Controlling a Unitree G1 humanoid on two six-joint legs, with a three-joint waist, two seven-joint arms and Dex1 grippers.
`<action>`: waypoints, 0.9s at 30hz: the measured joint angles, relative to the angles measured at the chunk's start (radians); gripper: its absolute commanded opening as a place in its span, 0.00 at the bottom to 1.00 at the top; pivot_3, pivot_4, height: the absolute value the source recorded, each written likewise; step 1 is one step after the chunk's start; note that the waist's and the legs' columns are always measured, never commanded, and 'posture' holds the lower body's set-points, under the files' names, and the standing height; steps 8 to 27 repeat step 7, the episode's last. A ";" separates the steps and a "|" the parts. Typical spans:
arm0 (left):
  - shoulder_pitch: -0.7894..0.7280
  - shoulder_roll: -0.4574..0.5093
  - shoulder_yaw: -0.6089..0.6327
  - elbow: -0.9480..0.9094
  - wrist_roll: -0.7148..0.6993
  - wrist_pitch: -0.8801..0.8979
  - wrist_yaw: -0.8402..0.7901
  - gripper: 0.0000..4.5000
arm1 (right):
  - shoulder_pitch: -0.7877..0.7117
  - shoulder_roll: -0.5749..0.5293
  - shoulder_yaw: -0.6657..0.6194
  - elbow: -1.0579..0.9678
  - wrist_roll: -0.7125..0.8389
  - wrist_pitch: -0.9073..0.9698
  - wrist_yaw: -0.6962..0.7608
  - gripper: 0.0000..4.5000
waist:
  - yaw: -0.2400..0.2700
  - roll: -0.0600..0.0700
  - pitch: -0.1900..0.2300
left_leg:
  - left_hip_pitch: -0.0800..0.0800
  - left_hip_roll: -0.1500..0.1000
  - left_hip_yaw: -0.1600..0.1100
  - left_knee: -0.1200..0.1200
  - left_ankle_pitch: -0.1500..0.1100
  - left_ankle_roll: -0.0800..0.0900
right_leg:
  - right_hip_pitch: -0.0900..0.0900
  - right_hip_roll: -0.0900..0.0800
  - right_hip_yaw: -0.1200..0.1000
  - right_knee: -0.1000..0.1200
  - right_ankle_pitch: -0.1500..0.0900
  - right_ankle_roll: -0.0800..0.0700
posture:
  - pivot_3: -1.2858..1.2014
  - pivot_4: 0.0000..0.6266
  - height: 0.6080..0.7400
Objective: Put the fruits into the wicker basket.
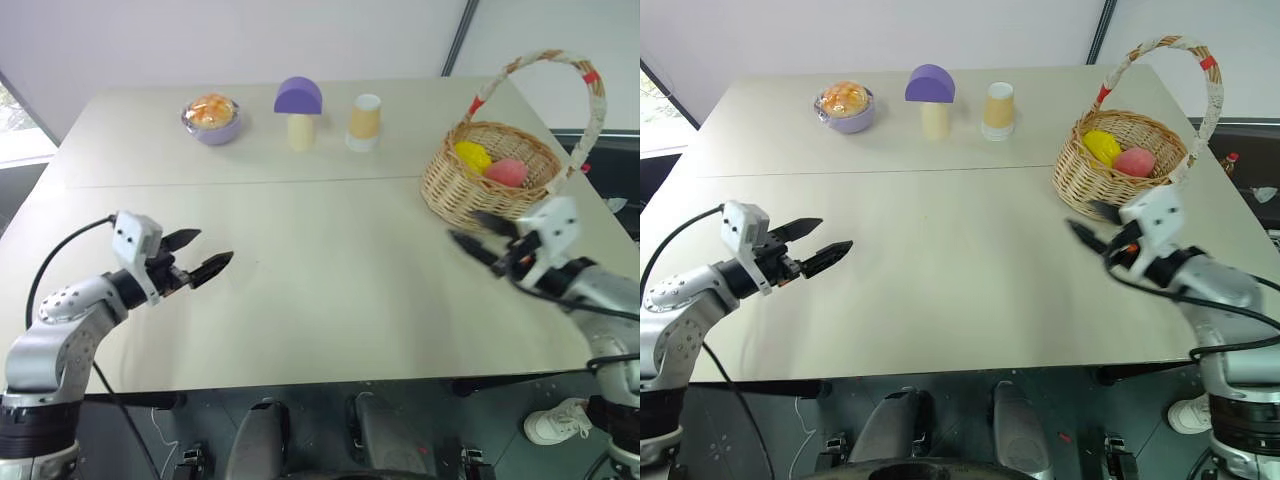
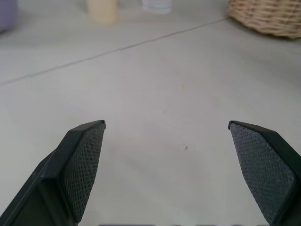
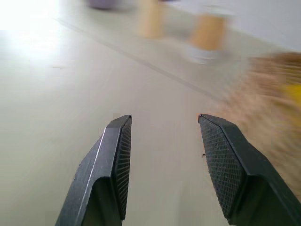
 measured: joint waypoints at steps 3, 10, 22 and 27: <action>0.049 -0.014 0.028 -0.003 0.005 -0.015 0.022 1.00 | -0.042 0.030 0.074 0.025 -0.002 0.004 0.014 0.52 | 0.005 0.000 0.000 | -0.001 -0.001 0.000 0.001 0.000 0.000 | 0.000 -0.001 0.000 0.000 -0.001 -0.002 | 0.52 0.24 1.00; 0.094 -0.026 0.059 -0.014 -0.002 -0.016 0.034 1.00 | -0.084 0.034 0.100 0.094 -0.017 -0.012 0.032 0.52 | 0.011 -0.001 0.000 | -0.002 -0.002 -0.001 0.001 0.000 0.000 | 0.000 -0.003 -0.001 -0.001 -0.001 -0.002 | 0.52 0.24 1.00; 0.094 -0.026 0.059 -0.014 -0.002 -0.016 0.034 1.00 | -0.084 0.034 0.100 0.094 -0.017 -0.012 0.032 0.52 | 0.011 -0.001 0.000 | -0.002 -0.002 -0.001 0.001 0.000 0.000 | 0.000 -0.003 -0.001 -0.001 -0.001 -0.002 | 0.52 0.24 1.00; 0.094 -0.026 0.059 -0.014 -0.002 -0.016 0.034 1.00 | -0.084 0.034 0.100 0.094 -0.017 -0.012 0.032 0.52 | 0.011 -0.001 0.000 | -0.002 -0.002 -0.001 0.001 0.000 0.000 | 0.000 -0.003 -0.001 -0.001 -0.001 -0.002 | 0.52 0.24 1.00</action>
